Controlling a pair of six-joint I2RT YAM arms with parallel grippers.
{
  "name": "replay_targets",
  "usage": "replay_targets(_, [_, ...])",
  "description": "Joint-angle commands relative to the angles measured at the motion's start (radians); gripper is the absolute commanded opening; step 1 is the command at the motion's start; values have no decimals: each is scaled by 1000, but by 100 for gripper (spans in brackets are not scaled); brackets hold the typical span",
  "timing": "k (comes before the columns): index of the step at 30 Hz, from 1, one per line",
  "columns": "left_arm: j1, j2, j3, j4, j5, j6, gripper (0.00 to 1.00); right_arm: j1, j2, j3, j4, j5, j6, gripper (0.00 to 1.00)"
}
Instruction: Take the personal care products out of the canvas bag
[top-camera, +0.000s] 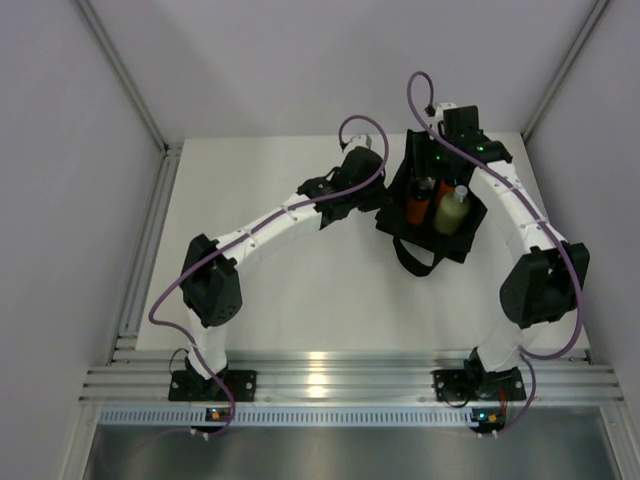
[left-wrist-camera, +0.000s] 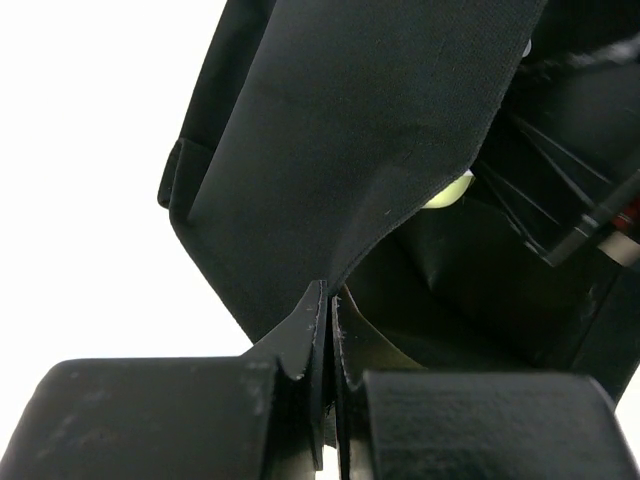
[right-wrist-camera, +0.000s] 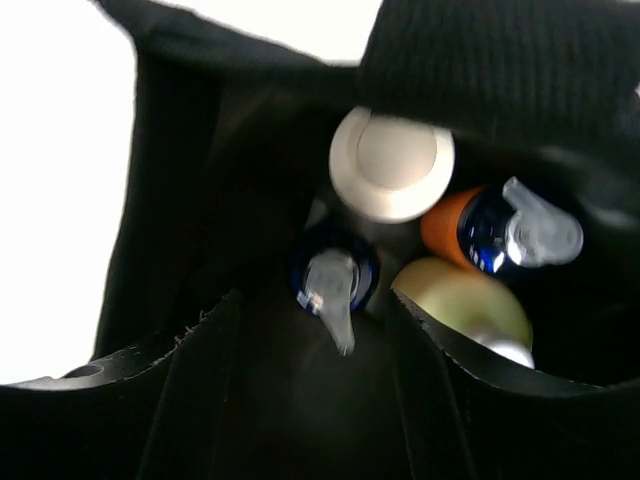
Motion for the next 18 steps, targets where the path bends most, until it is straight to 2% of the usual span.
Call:
replay_targets(1, [5, -18, 27, -15, -11, -26, 0, 23, 20, -15, 157, 52, -9, 58])
replay_targets(18, [6, 5, 63, -15, -1, -45, 0, 31, 64, -176, 273, 17, 34, 54])
